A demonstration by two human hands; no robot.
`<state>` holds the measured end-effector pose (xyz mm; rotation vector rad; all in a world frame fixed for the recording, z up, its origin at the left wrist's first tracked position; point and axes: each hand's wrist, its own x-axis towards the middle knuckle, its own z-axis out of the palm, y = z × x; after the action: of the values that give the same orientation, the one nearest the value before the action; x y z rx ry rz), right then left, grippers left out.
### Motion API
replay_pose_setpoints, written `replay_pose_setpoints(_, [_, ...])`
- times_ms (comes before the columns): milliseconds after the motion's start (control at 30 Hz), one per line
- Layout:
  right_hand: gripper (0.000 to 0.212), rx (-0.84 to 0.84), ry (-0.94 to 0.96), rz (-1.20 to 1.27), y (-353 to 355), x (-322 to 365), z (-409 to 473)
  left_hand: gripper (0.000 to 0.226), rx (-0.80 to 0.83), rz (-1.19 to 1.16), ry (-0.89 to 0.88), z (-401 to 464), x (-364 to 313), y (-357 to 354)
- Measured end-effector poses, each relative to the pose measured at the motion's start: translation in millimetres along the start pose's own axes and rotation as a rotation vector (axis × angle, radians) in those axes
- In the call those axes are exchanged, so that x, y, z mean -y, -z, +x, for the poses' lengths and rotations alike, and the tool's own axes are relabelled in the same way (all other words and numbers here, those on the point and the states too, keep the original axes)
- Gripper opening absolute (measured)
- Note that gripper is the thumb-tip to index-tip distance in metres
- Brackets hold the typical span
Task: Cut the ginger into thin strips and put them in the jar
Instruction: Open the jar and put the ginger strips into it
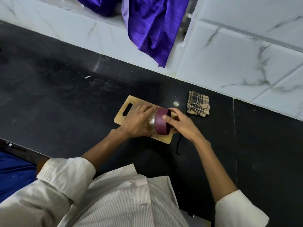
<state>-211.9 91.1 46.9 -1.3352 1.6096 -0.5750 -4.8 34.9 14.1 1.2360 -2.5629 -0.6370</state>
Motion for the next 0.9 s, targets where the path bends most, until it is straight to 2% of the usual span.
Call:
replay_pose_setpoints(133, [0.086,0.072,0.074,-0.008,-0.4,-3.2,1.7,0.109,-0.008,-0.039,0.024,1.0,4.4,-3.0])
replay_pose_setpoints(367, [0.074,-0.021,0.142,-0.029,-3.1,-5.1,3.3,0.110,0.018,-0.068,0.056,-4.0,7.4,-9.3])
replay_pose_setpoints(700, [0.075,-0.097,0.128,0.004,-9.3,-0.5,3.4,0.107,-0.038,-0.014,0.020,-10.5,4.8,-11.6])
replay_pose_setpoints(900, [0.077,-0.087,0.104,0.018,-11.7,-6.0,11.2,0.108,-0.039,0.009,0.013,-8.4,7.3,-15.1])
